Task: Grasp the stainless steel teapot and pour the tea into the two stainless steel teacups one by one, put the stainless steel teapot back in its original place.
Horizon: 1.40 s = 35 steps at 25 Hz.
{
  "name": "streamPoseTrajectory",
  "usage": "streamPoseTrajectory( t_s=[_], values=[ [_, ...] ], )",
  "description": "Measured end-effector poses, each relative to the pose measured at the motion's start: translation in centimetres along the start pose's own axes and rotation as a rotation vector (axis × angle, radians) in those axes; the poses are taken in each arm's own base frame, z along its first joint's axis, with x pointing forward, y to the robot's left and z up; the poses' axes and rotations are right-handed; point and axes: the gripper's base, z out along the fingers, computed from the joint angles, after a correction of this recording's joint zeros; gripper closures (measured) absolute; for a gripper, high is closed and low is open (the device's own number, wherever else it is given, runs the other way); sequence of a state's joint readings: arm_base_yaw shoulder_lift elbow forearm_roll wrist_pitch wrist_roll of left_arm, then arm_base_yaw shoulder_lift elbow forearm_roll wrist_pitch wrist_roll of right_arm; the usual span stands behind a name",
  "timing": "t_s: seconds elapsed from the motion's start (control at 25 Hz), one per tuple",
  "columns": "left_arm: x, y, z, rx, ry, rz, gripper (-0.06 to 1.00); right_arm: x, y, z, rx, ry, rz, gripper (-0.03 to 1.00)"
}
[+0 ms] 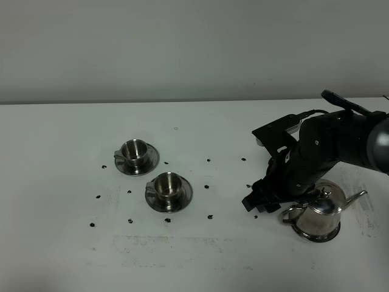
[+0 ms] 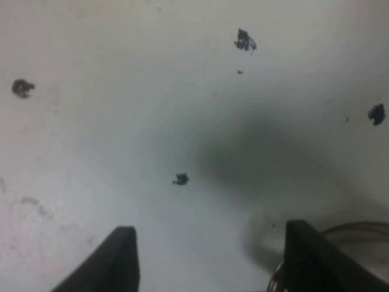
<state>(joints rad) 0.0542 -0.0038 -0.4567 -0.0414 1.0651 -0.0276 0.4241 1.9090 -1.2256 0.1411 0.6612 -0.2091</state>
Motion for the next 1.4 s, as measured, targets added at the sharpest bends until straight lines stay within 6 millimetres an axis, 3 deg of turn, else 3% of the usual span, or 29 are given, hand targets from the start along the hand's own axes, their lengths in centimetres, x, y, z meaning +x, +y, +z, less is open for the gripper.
streamPoseTrajectory(
  t_s=[1.12, 1.28, 1.4],
  values=[
    [0.0, 0.0, 0.0, 0.000, 0.000, 0.000, 0.44, 2.3, 0.6, -0.7, -0.059, 0.256, 0.011, 0.45],
    [0.0, 0.0, 0.0, 0.000, 0.000, 0.000, 0.44, 1.7, 0.6, -1.2, -0.059, 0.197, 0.020, 0.45],
    [0.0, 0.0, 0.0, 0.000, 0.000, 0.000, 0.44, 0.7, 0.9, -3.1, -0.043, 0.067, 0.010, 0.45]
  ],
)
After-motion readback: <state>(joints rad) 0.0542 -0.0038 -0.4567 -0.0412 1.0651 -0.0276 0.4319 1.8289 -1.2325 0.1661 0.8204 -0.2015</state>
